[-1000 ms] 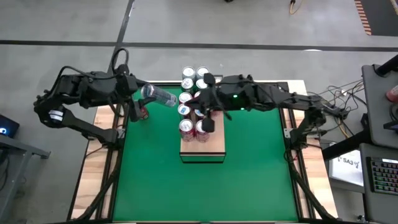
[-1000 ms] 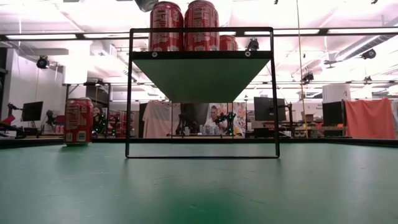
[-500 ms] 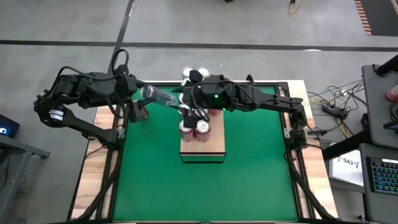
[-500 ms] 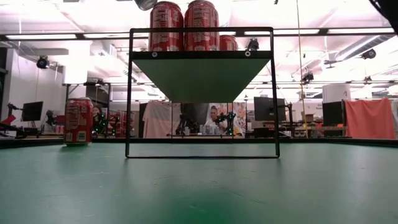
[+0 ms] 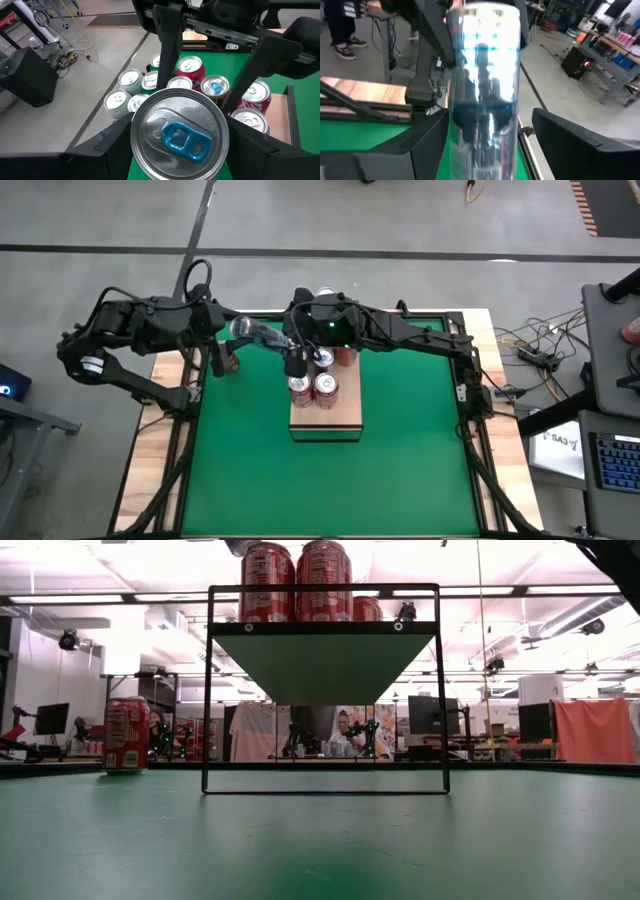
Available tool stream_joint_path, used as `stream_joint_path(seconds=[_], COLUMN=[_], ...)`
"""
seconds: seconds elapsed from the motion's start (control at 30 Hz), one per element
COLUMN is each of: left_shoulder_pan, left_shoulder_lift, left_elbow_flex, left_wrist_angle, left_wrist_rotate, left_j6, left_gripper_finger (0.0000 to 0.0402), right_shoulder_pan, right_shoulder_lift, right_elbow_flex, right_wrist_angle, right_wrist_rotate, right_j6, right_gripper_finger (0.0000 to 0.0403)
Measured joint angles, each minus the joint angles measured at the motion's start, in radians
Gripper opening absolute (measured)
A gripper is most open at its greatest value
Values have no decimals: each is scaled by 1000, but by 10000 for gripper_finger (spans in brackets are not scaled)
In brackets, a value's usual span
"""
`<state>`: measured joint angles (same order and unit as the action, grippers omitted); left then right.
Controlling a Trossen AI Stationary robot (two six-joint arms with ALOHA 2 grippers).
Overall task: Place canned beverage on shelf
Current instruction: Put the blue can on the shelf
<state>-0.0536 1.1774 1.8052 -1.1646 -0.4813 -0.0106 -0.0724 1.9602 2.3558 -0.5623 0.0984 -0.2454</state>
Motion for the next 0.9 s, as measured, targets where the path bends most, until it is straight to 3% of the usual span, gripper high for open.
stream_joint_path(seconds=[0.73,0.9], left_shoulder_pan=[0,0], left_shoulder_lift=[11,10], left_elbow_flex=[-1,-1], left_wrist_angle=[50,56], left_wrist_rotate=[0,1], left_j6=[24,25], left_gripper_finger=[242,242], right_shoulder_pan=[-6,-9], right_shoulder_lift=[41,39], right_elbow_flex=[-2,-2], right_wrist_angle=[84,96], right_wrist_rotate=[-44,-45], right_j6=[-41,-24], right_gripper_finger=[277,235])
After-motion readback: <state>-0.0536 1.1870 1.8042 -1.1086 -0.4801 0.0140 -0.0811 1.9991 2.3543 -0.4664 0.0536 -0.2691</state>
